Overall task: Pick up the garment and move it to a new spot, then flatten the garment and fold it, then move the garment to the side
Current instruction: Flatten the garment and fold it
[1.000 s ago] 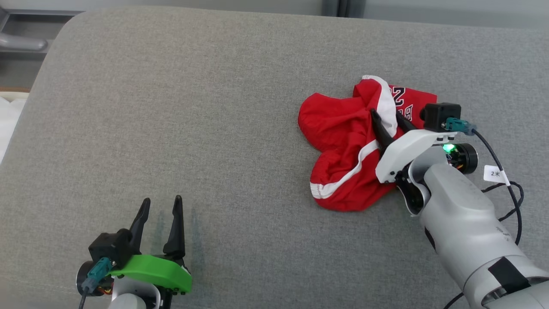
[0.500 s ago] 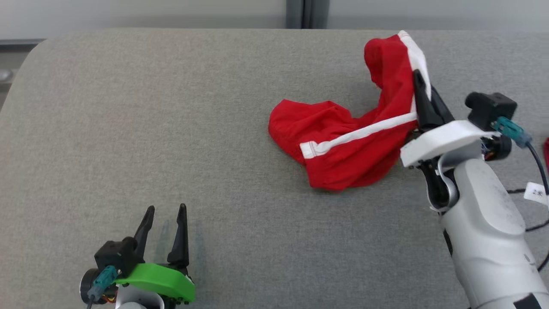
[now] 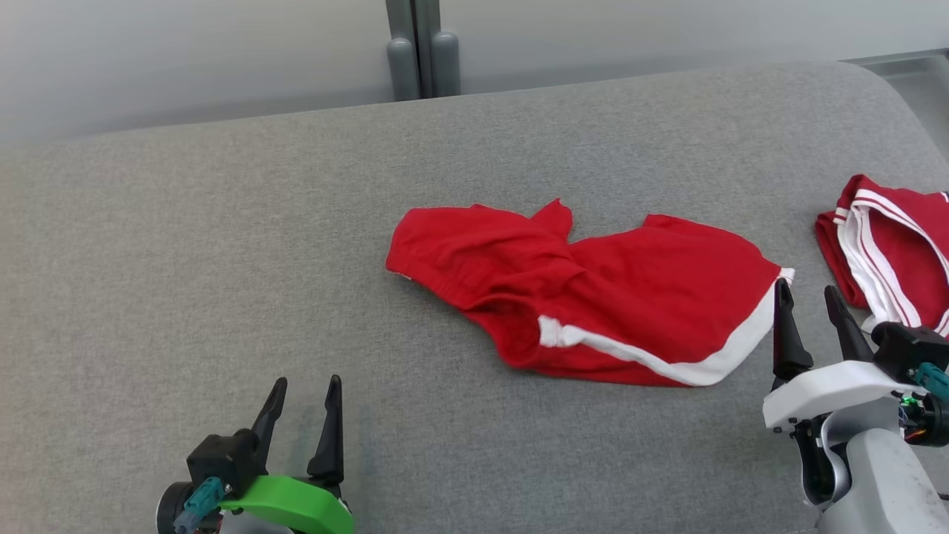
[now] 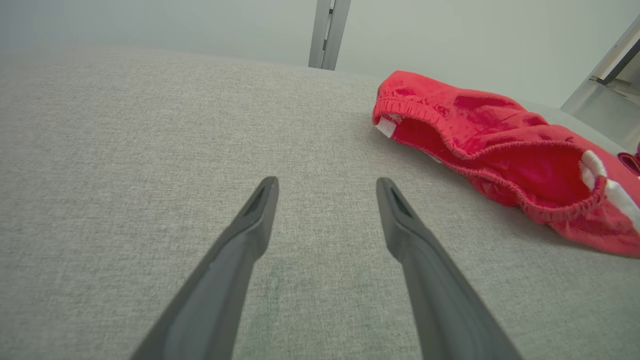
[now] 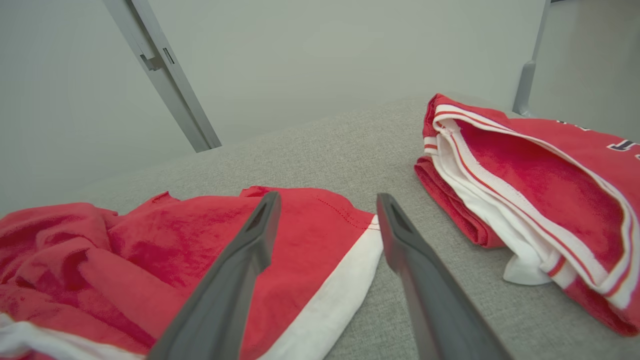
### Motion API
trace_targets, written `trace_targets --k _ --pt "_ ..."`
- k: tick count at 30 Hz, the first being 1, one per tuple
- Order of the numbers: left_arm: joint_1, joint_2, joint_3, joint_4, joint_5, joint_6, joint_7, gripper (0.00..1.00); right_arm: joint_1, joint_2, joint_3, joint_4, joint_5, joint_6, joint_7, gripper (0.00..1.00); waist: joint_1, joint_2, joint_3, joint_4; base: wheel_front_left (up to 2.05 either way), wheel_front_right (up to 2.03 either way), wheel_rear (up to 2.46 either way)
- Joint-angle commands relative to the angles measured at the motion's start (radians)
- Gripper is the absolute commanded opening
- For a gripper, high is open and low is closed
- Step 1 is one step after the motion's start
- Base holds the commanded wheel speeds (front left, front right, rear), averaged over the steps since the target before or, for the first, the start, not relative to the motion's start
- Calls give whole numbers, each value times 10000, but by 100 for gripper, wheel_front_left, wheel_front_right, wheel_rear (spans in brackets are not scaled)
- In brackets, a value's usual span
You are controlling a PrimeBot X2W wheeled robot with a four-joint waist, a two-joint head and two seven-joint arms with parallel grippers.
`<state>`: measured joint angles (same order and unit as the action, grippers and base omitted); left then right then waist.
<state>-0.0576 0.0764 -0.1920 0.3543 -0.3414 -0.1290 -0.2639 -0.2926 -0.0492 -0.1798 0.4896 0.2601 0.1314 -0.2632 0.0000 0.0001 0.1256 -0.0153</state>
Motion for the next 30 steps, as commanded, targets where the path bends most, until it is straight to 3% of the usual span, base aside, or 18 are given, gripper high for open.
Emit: trace_targets --k 1,8,16,20,30 --pt "6 18 -29 -52 84 -28 -1 100 227 -31 -11 -120 -100 -16 -18 100 0 -1 -47 -272 0 0 0" --pt "-274 109 -793 -180 -184 -28 1 100 420 -32 174 -710 -341 -16 -18 100 0 -1 180 -436 0 0 0" --pt "-1210 600 -3403 -439 -1667 -28 -3 100 4 -32 468 -1117 -304 -16 -18 100 0 -1 851 -595 0 0 0" --pt "-1759 1121 -4932 -510 -2774 -28 -1 100 -230 -32 704 -1221 -195 -16 -18 100 0 -1 1223 -802 0 0 0" --pt "-2719 1688 -6397 -678 -3880 -28 1 100 -439 -32 977 -1462 -136 -16 -18 100 0 -1 1814 -1326 0 0 0"
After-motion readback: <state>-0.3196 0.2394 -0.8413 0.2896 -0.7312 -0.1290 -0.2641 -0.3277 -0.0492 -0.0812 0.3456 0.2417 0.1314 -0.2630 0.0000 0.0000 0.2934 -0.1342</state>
